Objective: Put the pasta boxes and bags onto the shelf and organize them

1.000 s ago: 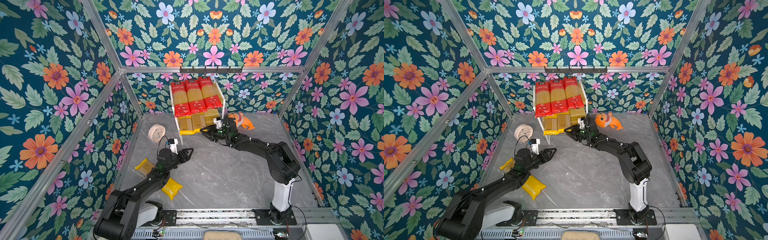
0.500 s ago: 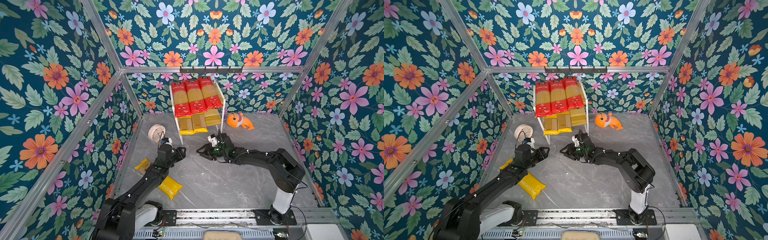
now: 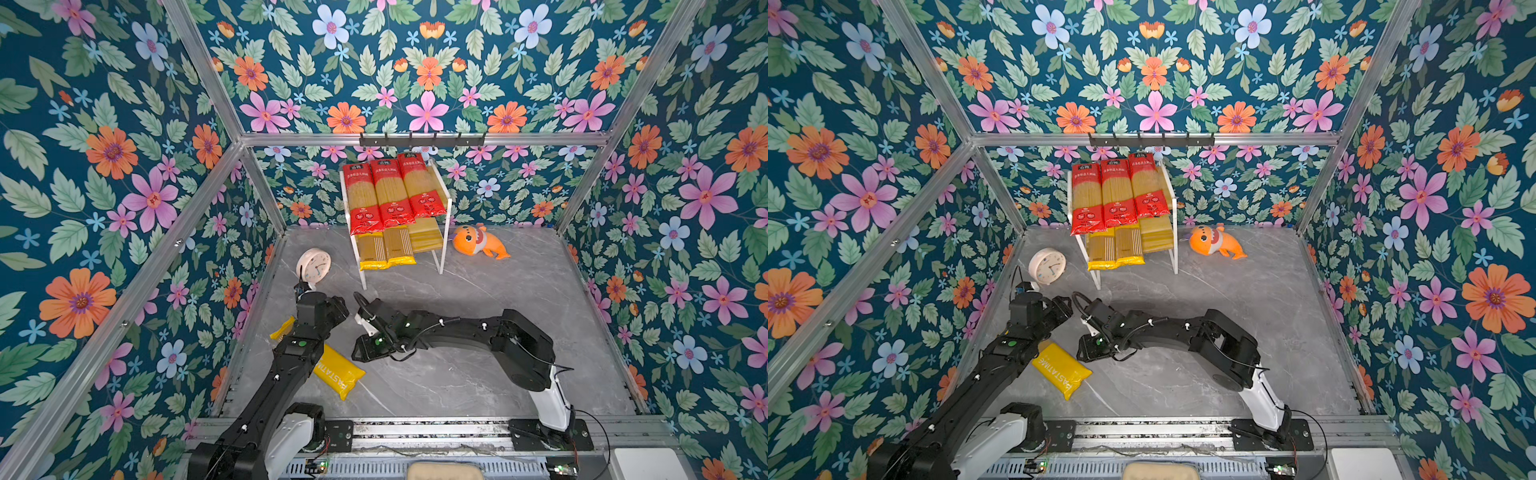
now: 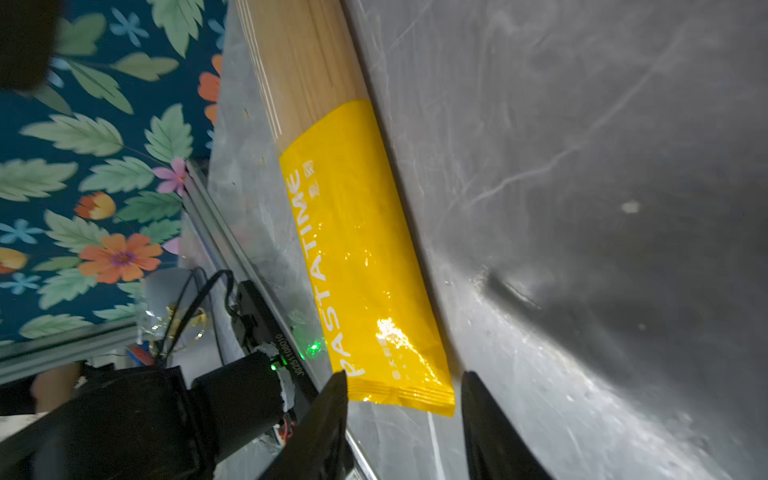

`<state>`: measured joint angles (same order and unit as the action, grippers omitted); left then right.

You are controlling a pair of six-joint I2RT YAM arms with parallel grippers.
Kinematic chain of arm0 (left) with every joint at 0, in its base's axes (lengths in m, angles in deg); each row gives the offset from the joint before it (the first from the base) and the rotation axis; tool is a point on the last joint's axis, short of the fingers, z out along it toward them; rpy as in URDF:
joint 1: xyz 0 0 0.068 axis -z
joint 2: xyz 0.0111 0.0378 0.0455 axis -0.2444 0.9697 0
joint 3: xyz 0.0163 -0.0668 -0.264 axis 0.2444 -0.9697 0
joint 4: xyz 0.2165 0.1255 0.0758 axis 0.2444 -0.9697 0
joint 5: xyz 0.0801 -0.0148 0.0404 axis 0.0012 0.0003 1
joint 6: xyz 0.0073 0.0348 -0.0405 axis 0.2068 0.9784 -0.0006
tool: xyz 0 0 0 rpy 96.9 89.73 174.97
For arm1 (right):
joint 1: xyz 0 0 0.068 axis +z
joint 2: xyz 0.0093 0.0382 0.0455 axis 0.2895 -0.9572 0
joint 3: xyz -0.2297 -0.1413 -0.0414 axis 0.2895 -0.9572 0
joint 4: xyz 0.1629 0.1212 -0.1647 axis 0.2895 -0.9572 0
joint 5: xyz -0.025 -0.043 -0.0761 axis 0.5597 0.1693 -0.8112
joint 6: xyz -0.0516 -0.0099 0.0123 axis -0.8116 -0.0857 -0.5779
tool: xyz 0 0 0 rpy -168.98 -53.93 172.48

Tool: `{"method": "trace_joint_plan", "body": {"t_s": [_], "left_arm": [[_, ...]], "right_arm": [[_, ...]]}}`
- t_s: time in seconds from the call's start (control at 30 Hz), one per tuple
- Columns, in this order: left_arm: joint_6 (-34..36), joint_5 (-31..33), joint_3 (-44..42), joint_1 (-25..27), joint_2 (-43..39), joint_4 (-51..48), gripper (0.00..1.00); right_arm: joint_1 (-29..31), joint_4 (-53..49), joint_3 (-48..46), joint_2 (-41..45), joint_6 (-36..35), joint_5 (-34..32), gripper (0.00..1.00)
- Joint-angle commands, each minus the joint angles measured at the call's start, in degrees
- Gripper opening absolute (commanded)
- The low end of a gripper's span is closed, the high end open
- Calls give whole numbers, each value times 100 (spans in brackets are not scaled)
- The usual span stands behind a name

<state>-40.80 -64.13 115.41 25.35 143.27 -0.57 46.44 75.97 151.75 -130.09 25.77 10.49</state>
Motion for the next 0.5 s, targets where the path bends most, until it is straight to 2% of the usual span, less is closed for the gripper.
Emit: {"method": "trace_joint_plan", "body": {"t_s": [0.0, 0.3, 0.47], "left_arm": [[-68, -109, -28, -22, -92, 61, 60], [-290, -321, -295, -27, -460, 199, 60], [-320, -414, -303, -22, -478, 264, 60]], "right_arm": [[145, -742, 323, -253, -504, -180, 46], [386, -935, 815, -832, -598, -85, 45], [384, -1000, 811, -857, -618, -237, 36]]}}
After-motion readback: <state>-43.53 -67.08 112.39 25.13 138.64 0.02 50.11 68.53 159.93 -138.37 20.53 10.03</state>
